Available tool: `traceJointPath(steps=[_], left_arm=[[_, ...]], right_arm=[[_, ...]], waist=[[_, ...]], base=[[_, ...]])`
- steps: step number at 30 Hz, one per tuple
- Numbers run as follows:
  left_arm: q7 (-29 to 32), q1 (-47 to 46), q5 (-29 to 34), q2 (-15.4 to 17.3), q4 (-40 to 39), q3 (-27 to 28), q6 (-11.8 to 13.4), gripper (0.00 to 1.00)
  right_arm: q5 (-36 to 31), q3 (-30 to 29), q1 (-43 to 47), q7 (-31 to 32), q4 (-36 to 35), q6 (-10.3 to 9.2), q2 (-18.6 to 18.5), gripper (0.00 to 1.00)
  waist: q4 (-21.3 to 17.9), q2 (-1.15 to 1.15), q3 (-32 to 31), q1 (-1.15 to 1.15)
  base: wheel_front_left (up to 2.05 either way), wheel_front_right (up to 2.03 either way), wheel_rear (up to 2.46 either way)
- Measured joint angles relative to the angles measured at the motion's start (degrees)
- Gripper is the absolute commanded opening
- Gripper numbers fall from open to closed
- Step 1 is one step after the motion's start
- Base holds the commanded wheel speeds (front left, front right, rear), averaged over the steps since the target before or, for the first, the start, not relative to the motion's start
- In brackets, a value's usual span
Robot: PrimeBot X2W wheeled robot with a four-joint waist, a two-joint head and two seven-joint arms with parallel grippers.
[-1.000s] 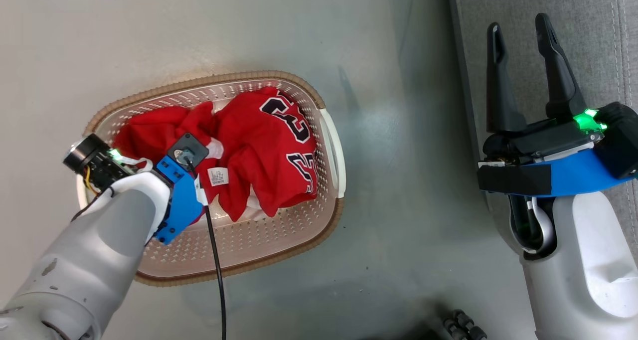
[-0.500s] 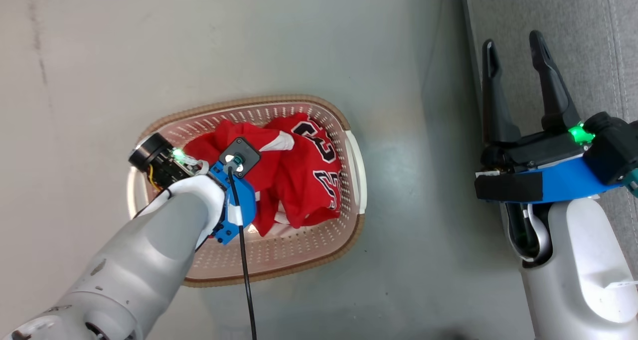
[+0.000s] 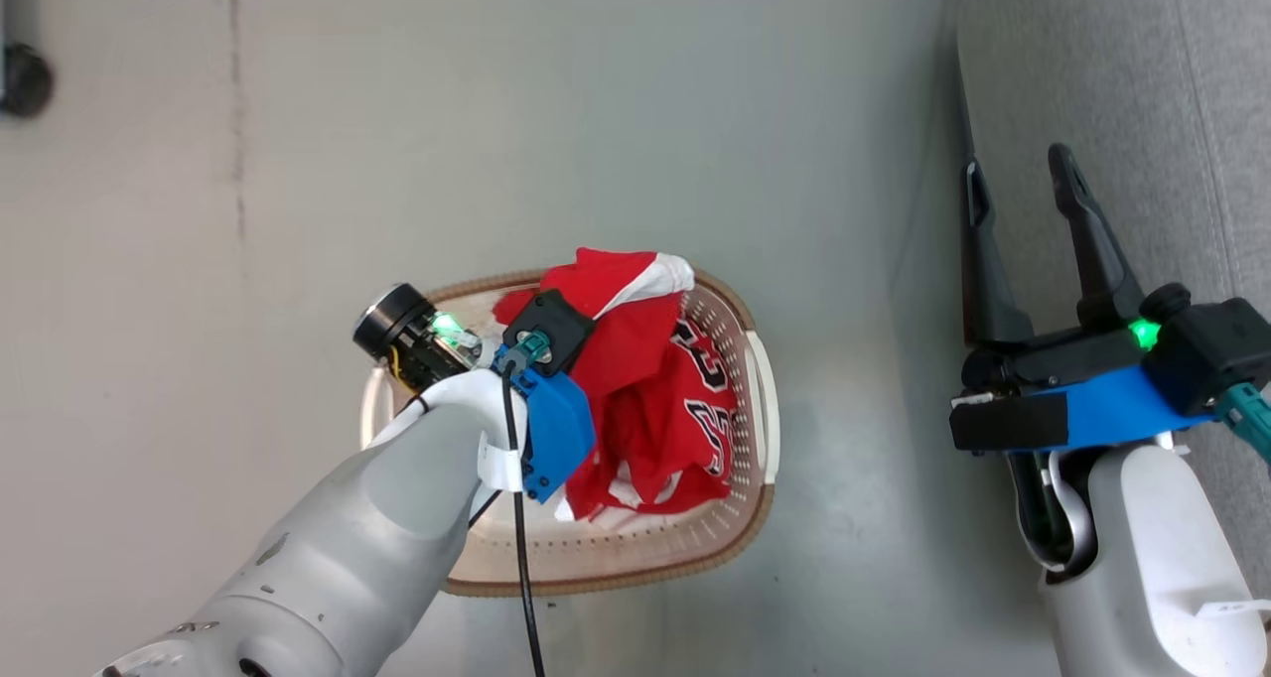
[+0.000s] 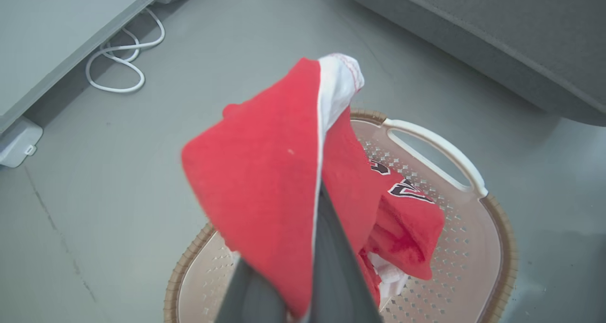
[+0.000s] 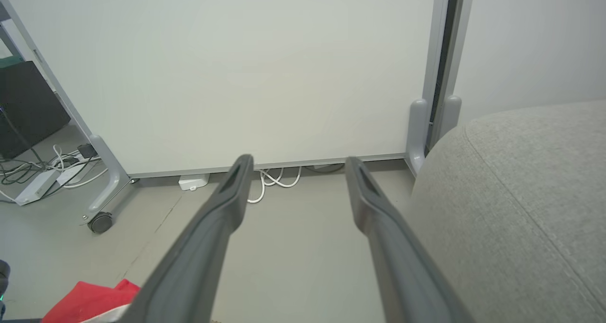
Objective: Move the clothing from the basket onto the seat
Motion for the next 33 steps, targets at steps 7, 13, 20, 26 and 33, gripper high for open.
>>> traceJointPath(steps=[7,13,20,26,33], left_arm=[[-0.46,0.03,-0.25,-0.66,-4.85,3.03,0.59,0.0],[-0.46,1.03,1.71,0.24,-10.54,6.03,1.89,0.0],[-0.46,1.67,3.46,0.82,-15.35,8.96,2.1,0.0],[-0.46,1.75,4.2,0.56,-18.35,10.84,2.01,0.0],[-0.46,0.15,4.61,-0.29,-20.7,12.17,1.85,0.0]], right_arm=[[0.01,-0.02,2.26,0.01,0.77,0.0,0.0,1.0],[0.14,-0.09,4.25,0.0,1.35,0.0,-0.01,1.0],[0.96,-0.45,7.34,0.0,2.22,0.0,-0.01,1.0],[1.18,-0.63,9.95,0.01,2.82,0.0,-0.01,1.0],[1.58,-0.75,11.98,0.01,3.38,0.0,-0.01,1.0]], waist=[[1.54,0.0,-4.81,0.0],[1.9,0.0,-9.0,0.0],[1.59,0.0,-14.09,-0.01],[1.07,0.0,-18.37,-0.01],[0.78,0.0,-22.2,-0.01]], base=[[0.0,0.0,0.0],[0.0,0.0,0.0],[0.0,0.0,0.0],[0.0,0.0,0.0],[0.0,0.0,0.0]])
